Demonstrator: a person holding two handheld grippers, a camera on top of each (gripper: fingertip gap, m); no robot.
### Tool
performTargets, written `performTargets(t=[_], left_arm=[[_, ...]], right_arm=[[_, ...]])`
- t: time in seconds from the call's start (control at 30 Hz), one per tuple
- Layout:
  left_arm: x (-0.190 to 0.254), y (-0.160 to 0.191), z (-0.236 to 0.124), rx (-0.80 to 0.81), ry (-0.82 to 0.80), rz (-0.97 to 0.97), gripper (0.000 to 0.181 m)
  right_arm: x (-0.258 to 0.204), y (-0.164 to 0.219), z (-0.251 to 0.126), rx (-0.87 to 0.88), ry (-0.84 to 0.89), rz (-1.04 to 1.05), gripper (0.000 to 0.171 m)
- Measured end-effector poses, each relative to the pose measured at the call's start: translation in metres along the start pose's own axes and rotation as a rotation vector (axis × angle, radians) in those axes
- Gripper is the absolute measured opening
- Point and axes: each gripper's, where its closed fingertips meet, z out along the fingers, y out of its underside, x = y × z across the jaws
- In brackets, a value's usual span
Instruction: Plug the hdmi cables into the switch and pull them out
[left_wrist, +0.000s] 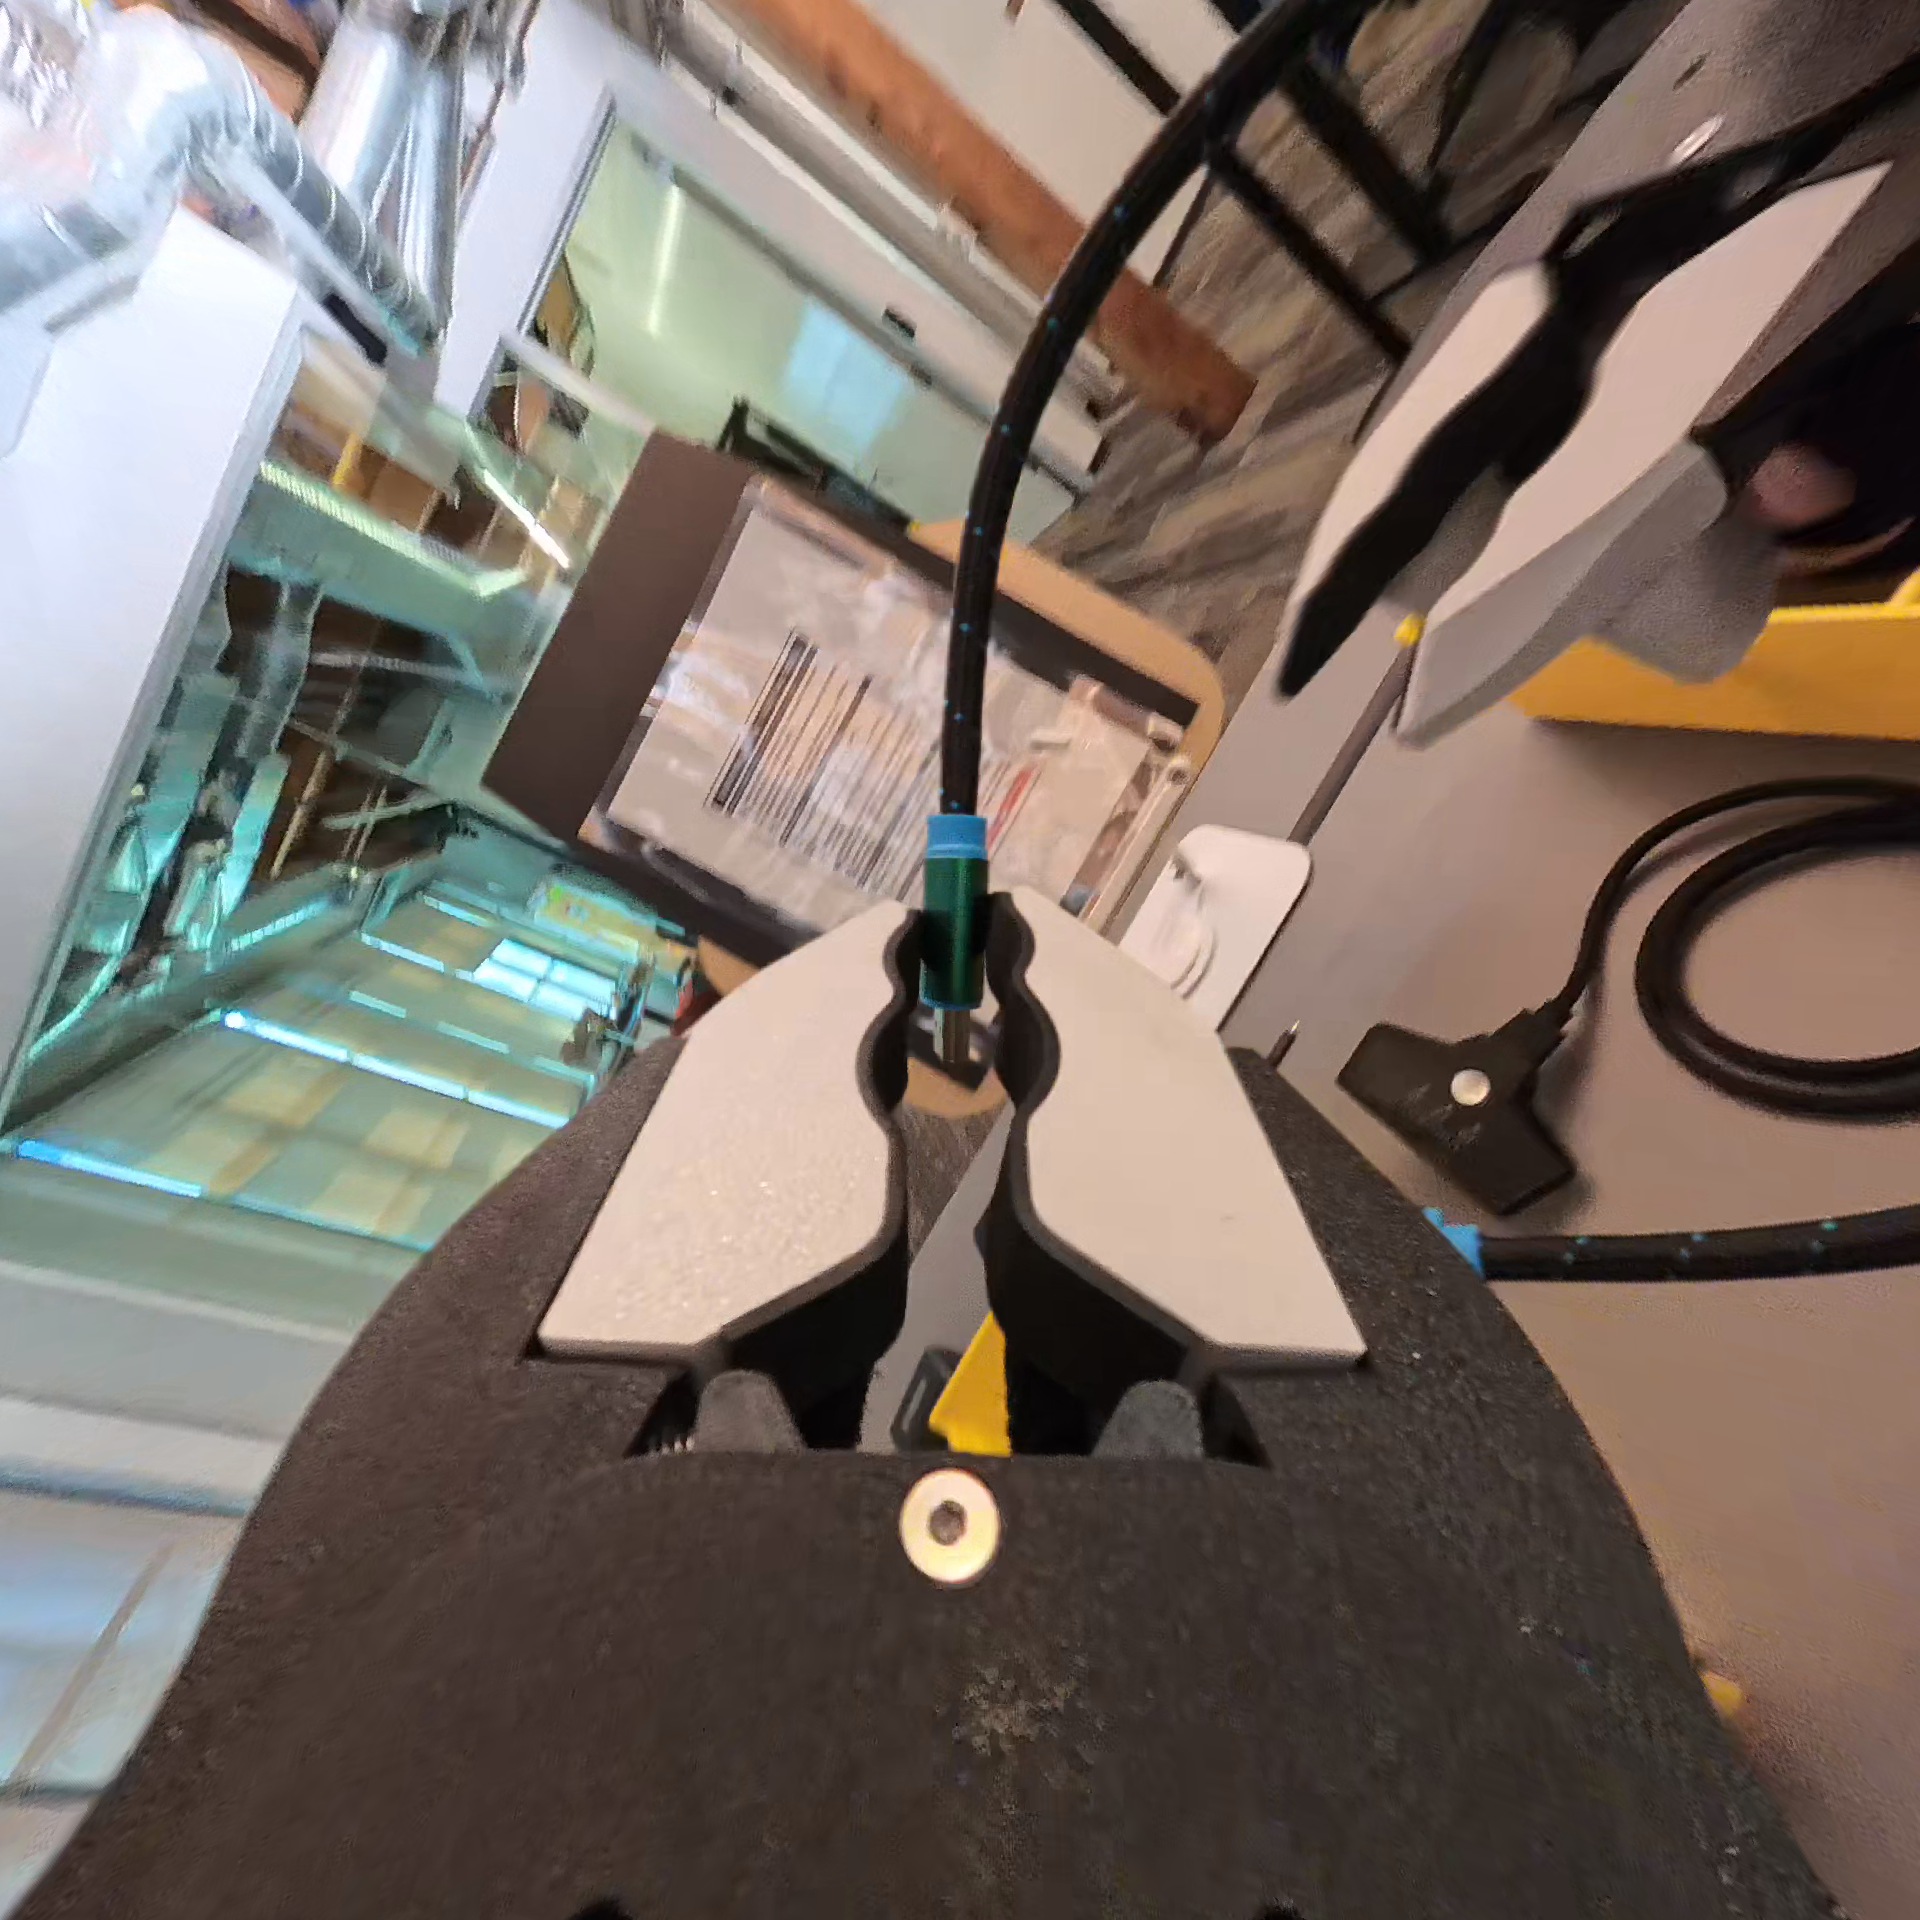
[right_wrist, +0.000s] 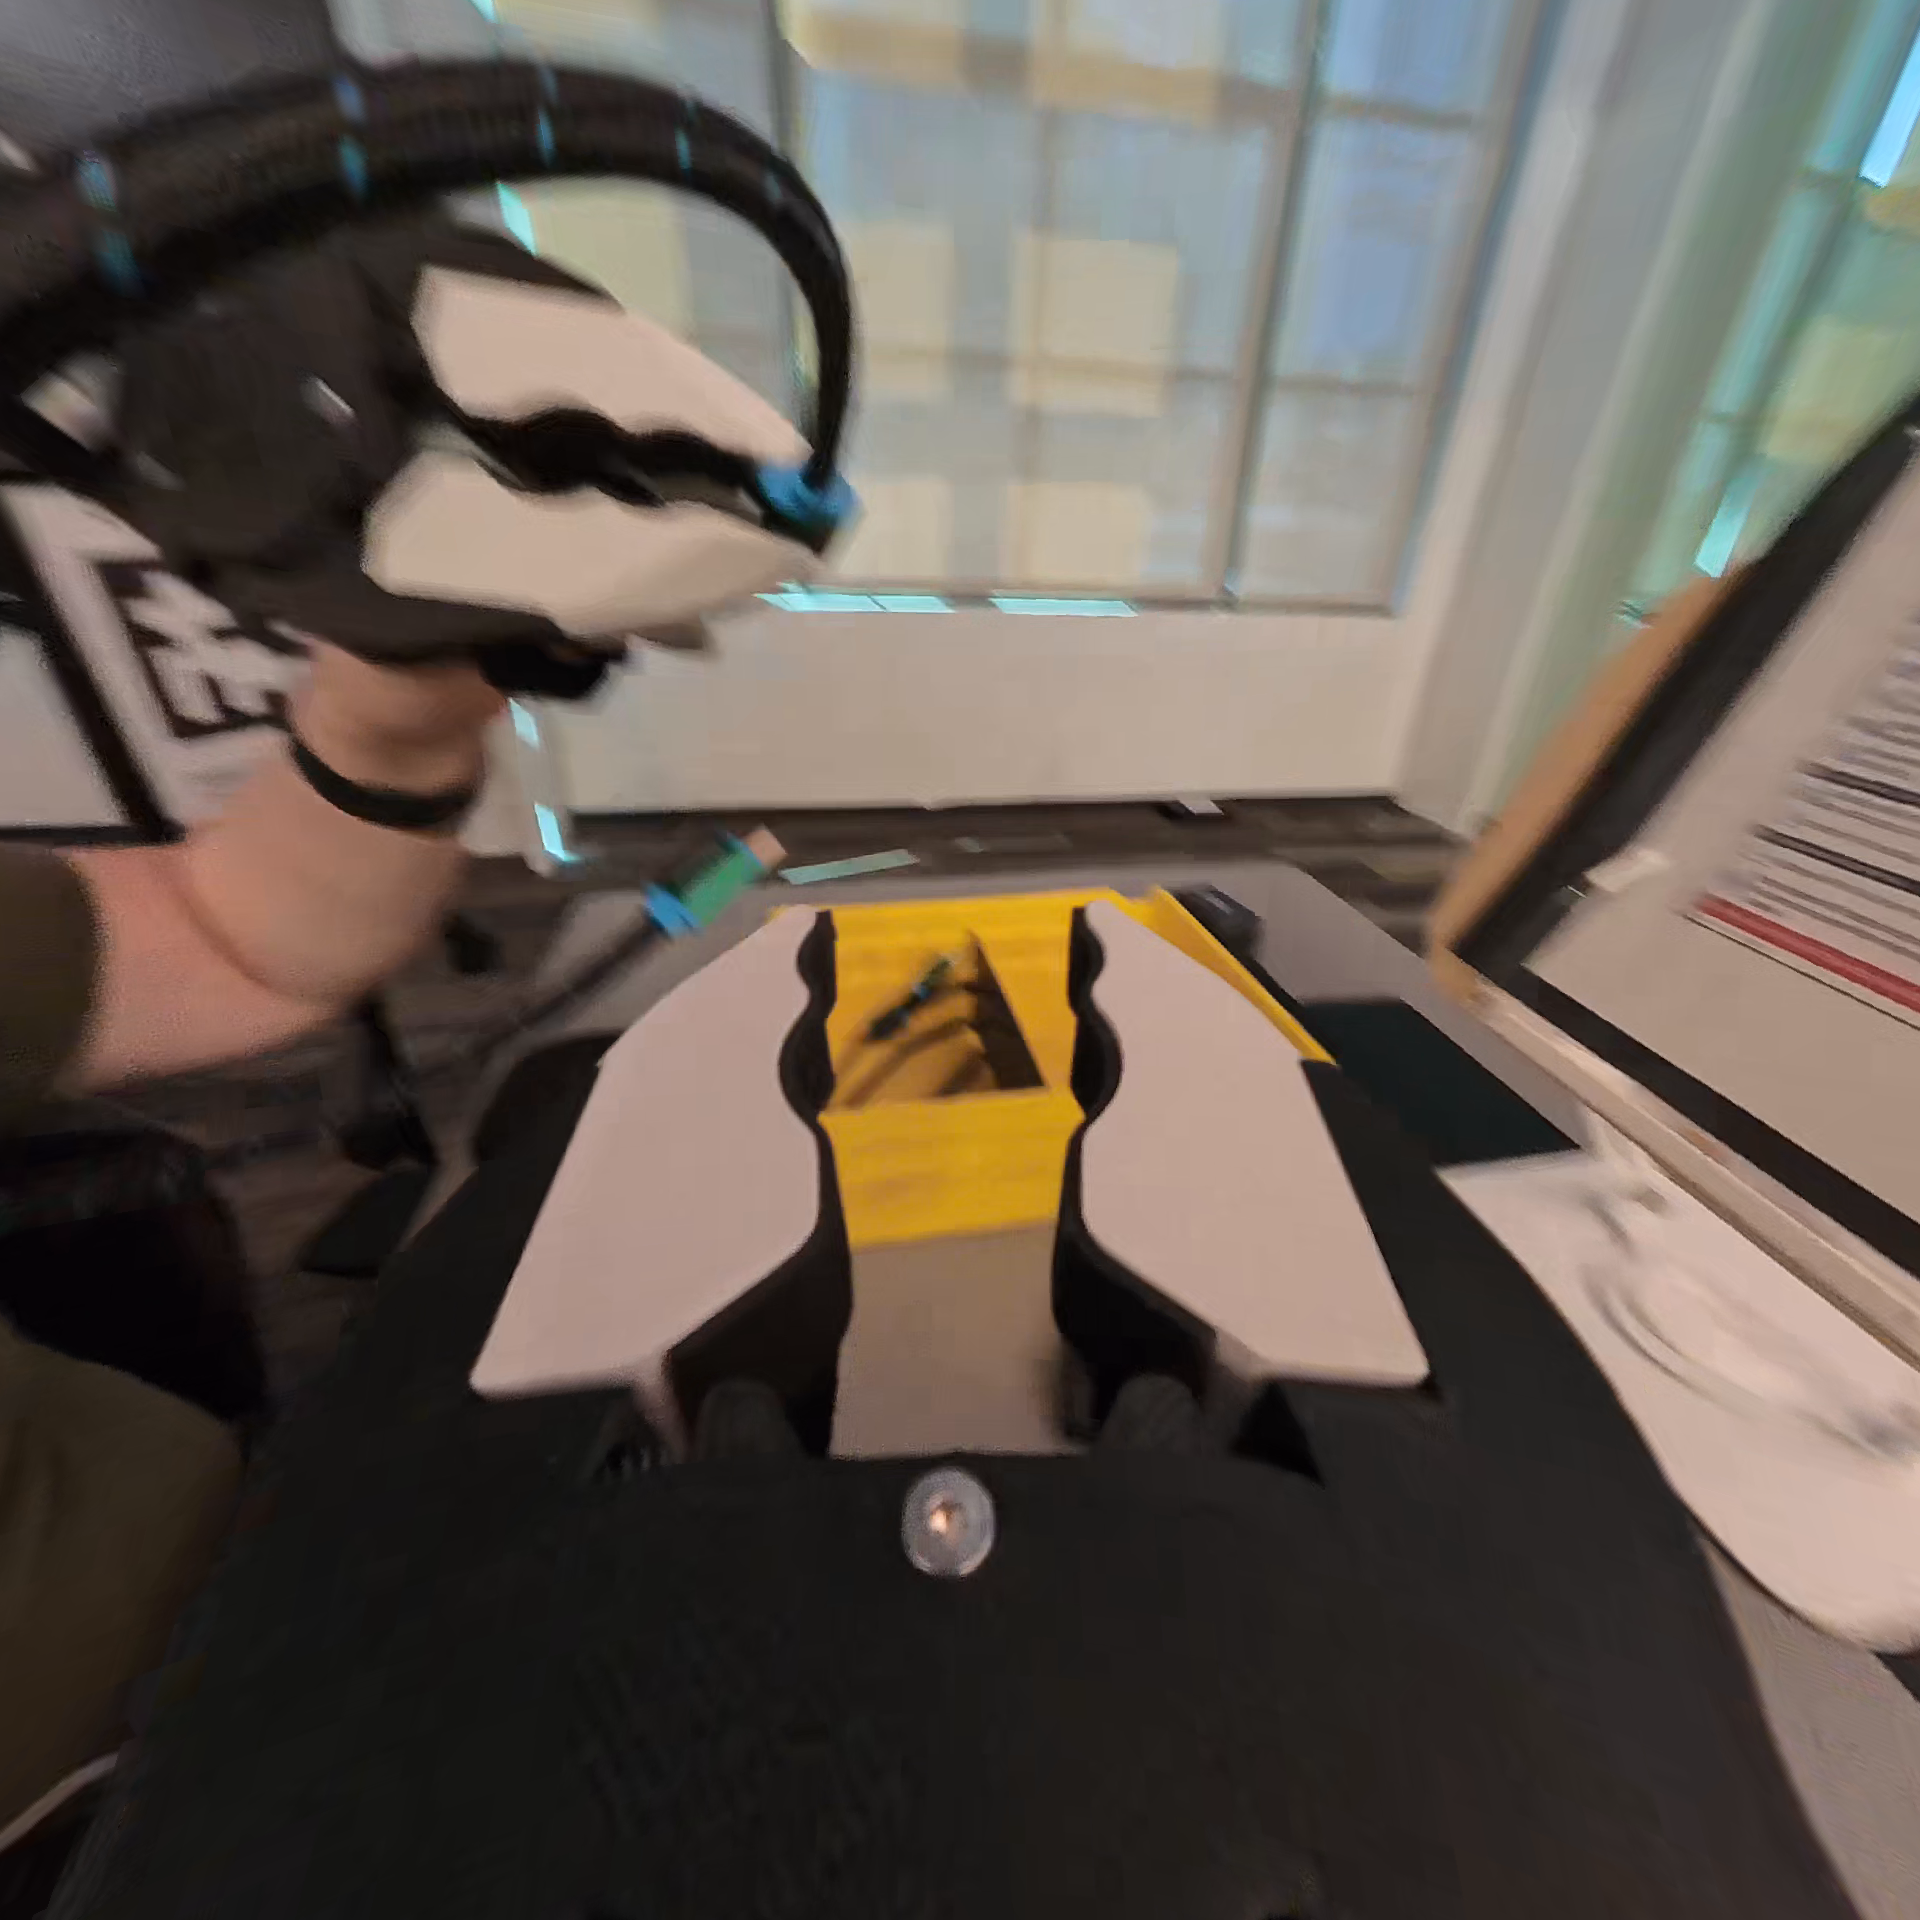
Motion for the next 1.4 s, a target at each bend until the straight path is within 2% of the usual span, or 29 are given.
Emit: performTargets(t=[0.1,0.23,0.27,0.37,0.47,0.53,0.6,0.67,0.77,0.9,1.0,1.1,1.23,1.33,1.4], left_arm=[[0.026,-0.012,0.01,0.053,0.003,0.062,0.011],[0.056,-0.016,0.022,0.082,0.05,0.096,0.012],[0.061,-0.016,0.024,0.09,0.058,0.107,0.012],[0.072,-0.014,0.03,0.104,0.08,0.133,0.012],[0.078,-0.009,0.034,0.101,0.123,0.093,0.012],[0.081,-0.005,0.031,0.102,0.174,0.018,0.012],[0.075,0.003,0.025,0.112,0.194,-0.106,0.022],[0.077,0.012,0.019,0.141,0.277,-0.296,0.028],[0.083,0.015,0.006,0.267,0.439,-0.557,0.028],[0.087,-0.002,-0.018,0.484,0.751,-0.949,0.025],[0.093,-0.017,-0.026,0.563,0.923,-1.103,0.044],[0.093,-0.036,-0.04,0.696,1.066,-1.205,0.052],[0.097,-0.045,-0.041,0.751,1.146,-1.244,0.043],[0.099,-0.045,-0.037,0.752,1.161,-1.269,0.015],[0.098,-0.044,-0.037,0.739,1.21,-1.305,0.013]], right_arm=[[-0.022,-0.016,0.005,0.147,-0.089,0.036,0.051],[-0.018,-0.031,-0.001,0.275,-0.016,0.036,0.054],[-0.014,-0.032,-0.004,0.288,0.007,0.039,0.049],[-0.009,-0.028,-0.009,0.284,-0.021,0.076,0.008],[-0.006,-0.021,-0.007,0.232,-0.047,0.091,0.007],[-0.008,-0.019,-0.008,0.22,-0.048,0.01,0.008],[-0.012,-0.023,-0.014,0.226,-0.056,-0.087,0.007],[-0.026,-0.029,-0.021,0.237,-0.112,-0.197,0.008],[-0.045,-0.037,-0.033,0.262,-0.181,-0.35,0.007],[-0.069,-0.046,-0.046,0.294,-0.239,-0.484,0.008],[-0.082,-0.047,-0.048,0.299,-0.26,-0.557,0.008],[-0.089,-0.044,-0.044,0.292,-0.266,-0.619,0.008],[-0.093,-0.037,-0.038,0.289,-0.273,-0.658,0.007],[-0.092,-0.03,-0.034,0.269,-0.279,-0.675,0.007],[-0.091,-0.029,-0.035,0.276,-0.279,-0.658,0.007]])
